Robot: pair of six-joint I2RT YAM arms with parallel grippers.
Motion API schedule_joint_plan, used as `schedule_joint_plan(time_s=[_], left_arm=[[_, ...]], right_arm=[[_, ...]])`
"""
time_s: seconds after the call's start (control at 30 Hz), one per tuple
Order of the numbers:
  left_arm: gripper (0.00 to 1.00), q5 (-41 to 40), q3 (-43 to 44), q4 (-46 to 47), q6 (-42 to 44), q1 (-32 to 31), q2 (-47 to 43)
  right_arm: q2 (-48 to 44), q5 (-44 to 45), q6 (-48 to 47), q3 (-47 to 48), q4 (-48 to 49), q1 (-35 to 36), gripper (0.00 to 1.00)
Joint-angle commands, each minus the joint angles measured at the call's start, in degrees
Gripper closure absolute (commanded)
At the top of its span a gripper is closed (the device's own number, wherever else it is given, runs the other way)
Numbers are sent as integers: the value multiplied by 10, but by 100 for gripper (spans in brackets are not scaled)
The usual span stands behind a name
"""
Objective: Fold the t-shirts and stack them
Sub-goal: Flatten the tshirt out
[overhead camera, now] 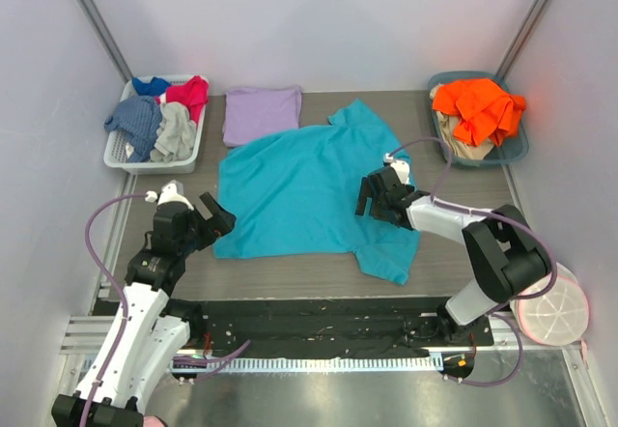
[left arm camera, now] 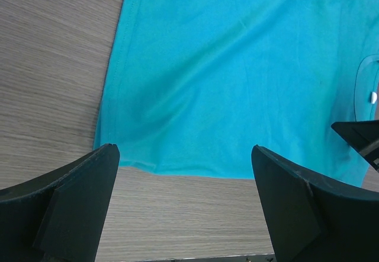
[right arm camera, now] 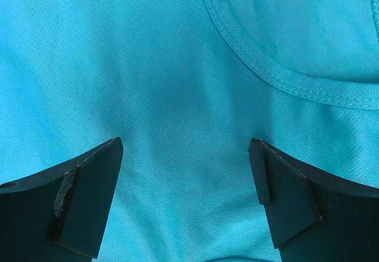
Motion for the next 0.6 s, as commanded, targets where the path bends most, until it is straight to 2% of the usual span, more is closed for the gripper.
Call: schedule_joint_plan(time_s=[0.0, 0.37, 0.57], left_arm=[[0, -11, 2, 4, -3, -1, 0], [0, -19, 3, 2, -8, -2, 3], [0, -23, 5, 11, -8, -2, 19]], right_arm=[[-29, -10, 68, -66, -57, 1, 3], [-163, -6, 135, -152, -141, 4, 3], [-243, 10, 152, -170, -183, 5, 1]])
